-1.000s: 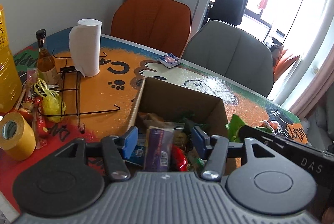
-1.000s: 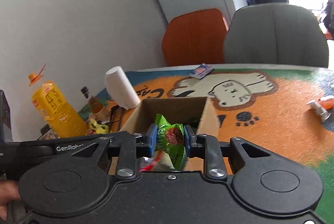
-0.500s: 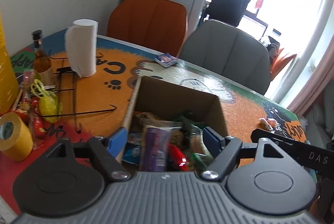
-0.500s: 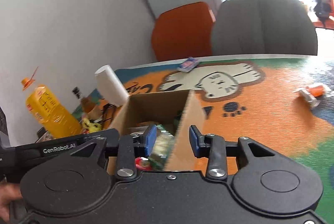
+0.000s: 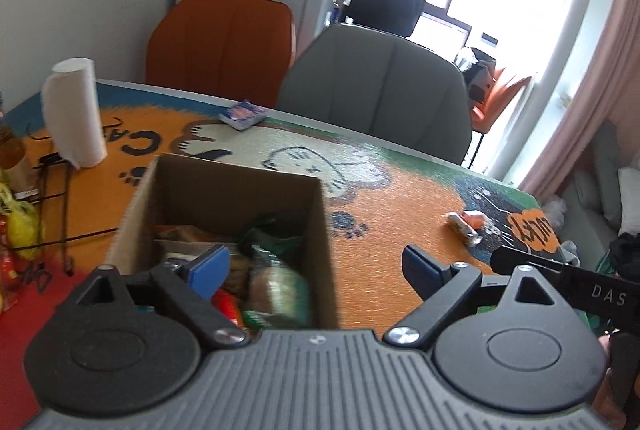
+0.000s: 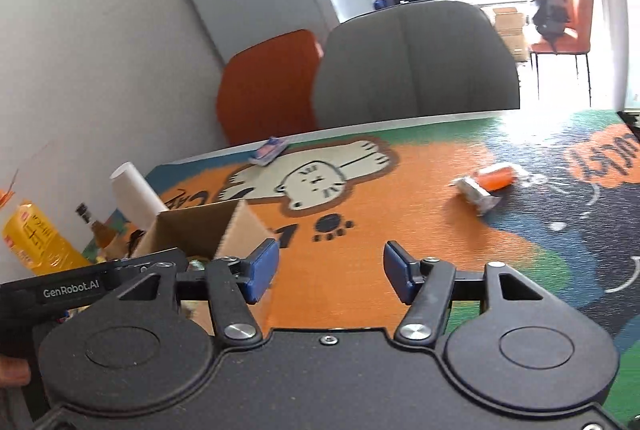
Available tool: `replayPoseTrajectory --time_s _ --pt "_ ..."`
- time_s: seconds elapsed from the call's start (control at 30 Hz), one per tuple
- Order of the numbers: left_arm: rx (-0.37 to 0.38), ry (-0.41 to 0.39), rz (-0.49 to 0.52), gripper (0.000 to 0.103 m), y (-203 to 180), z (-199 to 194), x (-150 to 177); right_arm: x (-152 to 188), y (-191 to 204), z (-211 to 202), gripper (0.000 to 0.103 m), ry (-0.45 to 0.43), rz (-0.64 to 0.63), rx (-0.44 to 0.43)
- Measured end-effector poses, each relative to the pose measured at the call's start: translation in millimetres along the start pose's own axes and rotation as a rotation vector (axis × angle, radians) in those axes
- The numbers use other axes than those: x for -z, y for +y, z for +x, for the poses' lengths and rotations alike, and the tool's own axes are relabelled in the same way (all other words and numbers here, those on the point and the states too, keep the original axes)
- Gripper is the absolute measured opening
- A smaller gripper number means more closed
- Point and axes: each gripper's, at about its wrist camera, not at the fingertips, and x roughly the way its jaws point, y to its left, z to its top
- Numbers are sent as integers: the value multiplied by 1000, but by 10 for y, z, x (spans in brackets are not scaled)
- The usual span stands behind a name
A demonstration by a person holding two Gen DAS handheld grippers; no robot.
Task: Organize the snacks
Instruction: 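Move both open grippers back toward the orange packet on the mat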
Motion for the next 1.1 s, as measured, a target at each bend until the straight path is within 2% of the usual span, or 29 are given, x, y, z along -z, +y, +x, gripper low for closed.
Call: replayPoseTrajectory --time_s 0.2,0.87,1.1 --pt "19 18 19 93 -247 149 -5 -12 -288 -39 74 -16 27 45" --pt "53 47 73 92 -1050 755 -49 -128 -1140 64 73 -27 108 116" --pt "60 63 55 86 -1288 1089 -81 -225 -1407 206 72 -21 142 125"
